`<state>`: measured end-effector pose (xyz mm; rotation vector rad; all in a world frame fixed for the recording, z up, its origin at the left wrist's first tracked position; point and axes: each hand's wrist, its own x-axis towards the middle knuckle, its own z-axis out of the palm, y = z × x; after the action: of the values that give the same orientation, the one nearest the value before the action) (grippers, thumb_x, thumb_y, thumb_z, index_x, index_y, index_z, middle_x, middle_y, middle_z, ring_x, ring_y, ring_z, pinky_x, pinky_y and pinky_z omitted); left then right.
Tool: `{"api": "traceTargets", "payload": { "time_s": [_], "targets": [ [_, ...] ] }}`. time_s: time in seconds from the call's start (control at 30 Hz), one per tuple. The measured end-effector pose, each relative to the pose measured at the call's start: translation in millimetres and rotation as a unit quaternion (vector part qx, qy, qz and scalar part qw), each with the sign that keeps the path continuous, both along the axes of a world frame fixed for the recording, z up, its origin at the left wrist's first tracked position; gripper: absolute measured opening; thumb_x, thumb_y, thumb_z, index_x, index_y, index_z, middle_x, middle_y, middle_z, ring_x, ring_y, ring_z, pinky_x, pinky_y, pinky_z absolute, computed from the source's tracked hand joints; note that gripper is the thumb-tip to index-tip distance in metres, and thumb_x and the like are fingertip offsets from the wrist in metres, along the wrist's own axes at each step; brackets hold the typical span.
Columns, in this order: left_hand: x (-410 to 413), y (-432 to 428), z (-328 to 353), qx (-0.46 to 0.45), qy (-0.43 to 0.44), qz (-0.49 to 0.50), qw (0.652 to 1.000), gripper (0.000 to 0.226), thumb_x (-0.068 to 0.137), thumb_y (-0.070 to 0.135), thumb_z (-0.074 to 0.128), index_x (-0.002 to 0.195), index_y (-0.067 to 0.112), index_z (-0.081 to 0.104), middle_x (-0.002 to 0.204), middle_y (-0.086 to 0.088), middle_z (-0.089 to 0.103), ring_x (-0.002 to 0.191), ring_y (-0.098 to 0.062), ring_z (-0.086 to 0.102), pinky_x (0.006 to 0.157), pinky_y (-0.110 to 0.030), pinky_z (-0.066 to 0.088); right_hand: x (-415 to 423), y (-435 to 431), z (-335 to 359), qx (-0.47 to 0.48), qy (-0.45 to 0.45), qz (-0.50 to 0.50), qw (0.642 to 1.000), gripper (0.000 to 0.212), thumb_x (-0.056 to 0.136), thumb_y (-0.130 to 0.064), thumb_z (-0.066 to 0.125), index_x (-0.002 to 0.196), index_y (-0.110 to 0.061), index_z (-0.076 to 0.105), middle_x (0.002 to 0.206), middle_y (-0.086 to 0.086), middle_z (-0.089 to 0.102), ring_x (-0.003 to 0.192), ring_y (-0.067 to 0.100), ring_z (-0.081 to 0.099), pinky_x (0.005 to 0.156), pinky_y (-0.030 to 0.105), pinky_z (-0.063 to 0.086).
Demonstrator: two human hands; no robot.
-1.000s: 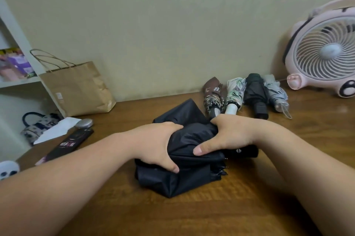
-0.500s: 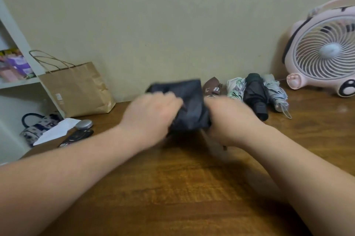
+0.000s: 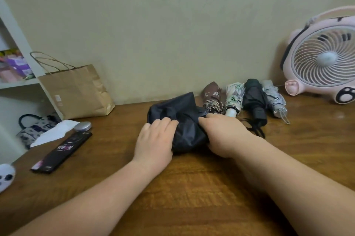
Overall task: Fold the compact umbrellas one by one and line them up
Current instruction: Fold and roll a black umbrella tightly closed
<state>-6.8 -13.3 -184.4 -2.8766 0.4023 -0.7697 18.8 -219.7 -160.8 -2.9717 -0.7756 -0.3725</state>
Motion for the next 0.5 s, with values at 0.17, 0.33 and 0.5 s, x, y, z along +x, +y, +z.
{"api": "traceTargets", "payload": {
  "time_s": [0.17, 0.33, 0.5],
  "targets": [
    [-34.5, 2.0, 27.0, -0.174, 0.148, -0.039, 0.973, 0.102, 0.081, 0.061, 0.074, 0.159, 0.042, 0.013, 0.158, 0.022, 0.016, 0.145, 0.005, 0.002, 0.122, -0.03, -0.003, -12.1, -9.2, 13.8, -0.027, 0.138, 0.008, 0.99, 0.037, 0.084, -0.019, 0.06, 0.118, -0.029, 0.049, 0.123, 0.001, 0.062, 0.112, 0.027, 0.062, 0.081, 0.03, 0.049],
    [-95.4, 15.7, 43.9, -0.483, 0.133, -0.046, 0.864, 0.041, 0.075, 0.06, 0.075, 0.114, 0.049, 0.073, 0.127, 0.033, 0.06, 0.123, 0.013, 0.051, 0.11, -0.028, 0.041, -11.8, -20.6, 22.5, -0.02, 0.156, 0.021, 0.987, 0.026, 0.083, -0.03, 0.068, 0.099, -0.031, 0.048, 0.092, -0.009, 0.056, 0.09, 0.019, 0.06, 0.073, 0.023, 0.042],
    [-159.0, 12.5, 52.1, -0.602, 0.161, -0.059, 0.78, 0.022, 0.081, 0.013, 0.077, 0.08, 0.034, 0.082, 0.081, 0.0, 0.079, 0.074, -0.011, 0.074, 0.069, -0.017, 0.055, -8.2, -22.1, 23.1, -0.034, 0.141, -0.013, 0.989, 0.025, 0.082, -0.039, 0.068, 0.101, -0.027, 0.057, 0.097, -0.003, 0.064, 0.083, 0.019, 0.058, 0.074, 0.028, 0.05]
  ]
}}
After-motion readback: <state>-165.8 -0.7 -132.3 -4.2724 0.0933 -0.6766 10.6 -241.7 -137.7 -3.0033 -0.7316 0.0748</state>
